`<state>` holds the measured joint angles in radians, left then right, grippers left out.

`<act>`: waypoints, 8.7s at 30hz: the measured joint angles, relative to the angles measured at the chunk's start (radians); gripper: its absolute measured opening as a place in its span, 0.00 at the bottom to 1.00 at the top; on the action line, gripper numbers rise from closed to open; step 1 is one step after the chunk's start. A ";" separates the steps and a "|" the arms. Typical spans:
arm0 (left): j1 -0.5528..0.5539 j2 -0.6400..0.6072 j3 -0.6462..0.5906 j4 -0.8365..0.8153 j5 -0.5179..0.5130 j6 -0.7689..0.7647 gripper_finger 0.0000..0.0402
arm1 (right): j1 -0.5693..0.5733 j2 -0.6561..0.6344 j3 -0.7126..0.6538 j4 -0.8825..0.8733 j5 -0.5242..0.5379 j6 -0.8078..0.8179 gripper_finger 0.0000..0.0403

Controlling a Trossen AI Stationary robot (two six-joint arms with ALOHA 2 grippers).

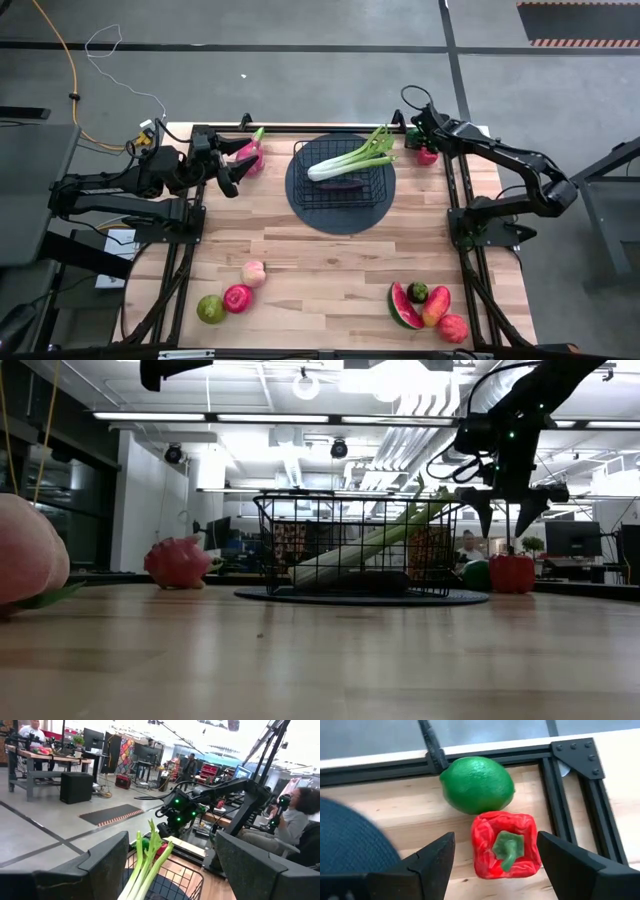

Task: Build produce basket
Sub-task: Put the bell pepper into the wire basket, then put the dragon fruit into the wire basket

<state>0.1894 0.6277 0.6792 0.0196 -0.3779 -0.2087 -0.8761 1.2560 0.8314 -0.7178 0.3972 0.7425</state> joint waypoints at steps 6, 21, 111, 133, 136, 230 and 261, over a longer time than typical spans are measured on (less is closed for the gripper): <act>0.000 0.000 0.000 0.000 0.000 0.011 0.72 | 0.000 0.000 -0.023 0.007 0.030 0.043 0.77; 0.000 0.000 0.000 0.000 0.007 0.011 0.72 | 0.000 0.000 -0.126 0.115 0.035 0.092 0.96; 0.000 0.000 0.000 0.057 0.053 0.002 0.72 | 0.672 -0.035 0.408 0.192 -0.384 -0.459 0.67; 0.000 0.000 0.000 0.053 0.049 0.003 0.72 | 0.647 0.449 0.477 -0.116 -0.283 -0.380 0.67; 0.000 0.000 0.000 0.052 0.049 0.003 0.72 | 0.647 0.471 0.477 -0.115 -0.258 -0.309 0.67; 0.000 0.004 0.000 0.022 -0.001 0.003 0.72 | 0.681 -0.420 -0.091 0.865 -0.503 -0.382 0.98; 0.435 0.366 0.185 -0.707 -0.027 -0.256 0.80 | 0.680 -0.420 -0.091 0.865 -0.458 -0.376 0.98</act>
<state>0.6240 0.9935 0.8639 -0.6875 -0.4044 -0.4652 -0.1959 0.8360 0.7403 0.1467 -0.0612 0.3664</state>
